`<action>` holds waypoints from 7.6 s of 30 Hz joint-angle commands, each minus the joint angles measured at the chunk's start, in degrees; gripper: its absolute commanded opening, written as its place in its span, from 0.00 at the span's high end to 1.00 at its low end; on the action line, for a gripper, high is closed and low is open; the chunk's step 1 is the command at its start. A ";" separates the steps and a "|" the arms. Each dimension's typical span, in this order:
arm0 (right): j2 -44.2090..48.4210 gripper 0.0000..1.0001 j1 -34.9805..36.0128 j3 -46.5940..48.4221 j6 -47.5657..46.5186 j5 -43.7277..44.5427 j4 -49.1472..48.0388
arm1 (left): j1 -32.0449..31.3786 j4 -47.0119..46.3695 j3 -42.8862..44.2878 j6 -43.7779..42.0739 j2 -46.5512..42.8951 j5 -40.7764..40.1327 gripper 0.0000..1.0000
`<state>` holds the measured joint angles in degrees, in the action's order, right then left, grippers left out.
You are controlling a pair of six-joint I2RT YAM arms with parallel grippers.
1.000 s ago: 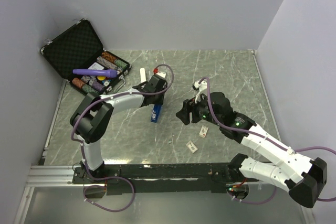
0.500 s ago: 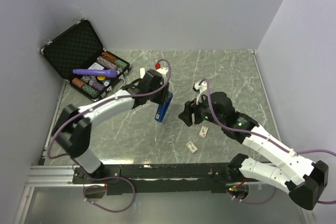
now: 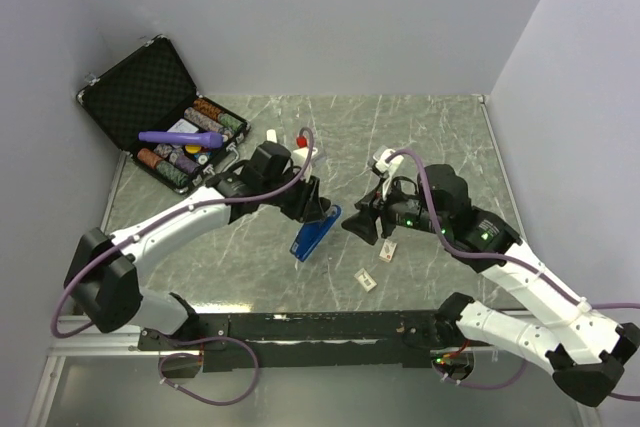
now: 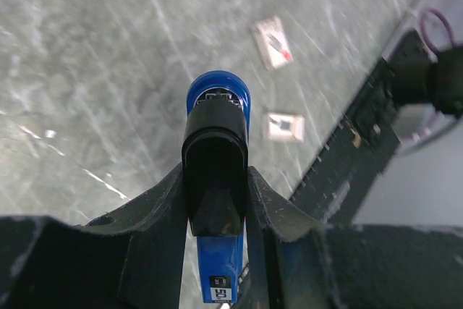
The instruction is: Unload the staples from the stapler
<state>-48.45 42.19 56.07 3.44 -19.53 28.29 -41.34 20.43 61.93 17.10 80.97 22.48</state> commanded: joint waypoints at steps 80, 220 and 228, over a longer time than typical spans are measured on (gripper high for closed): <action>-1.65 1.00 6.05 -19.86 9.74 -22.04 -21.69 | -0.23 -37.82 -16.49 15.06 -34.74 7.23 0.99; -13.16 1.00 10.45 -10.63 7.45 4.24 -23.72 | -4.36 -31.67 -16.32 20.87 -26.04 -13.77 0.99; -17.03 1.00 11.51 -12.13 9.74 3.19 -28.03 | -4.27 -32.99 -15.00 19.64 -23.23 -22.03 0.99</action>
<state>-64.29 52.07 44.77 10.68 -13.08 4.34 -45.82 -3.51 41.89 35.83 57.56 8.01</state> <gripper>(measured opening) 0.008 0.365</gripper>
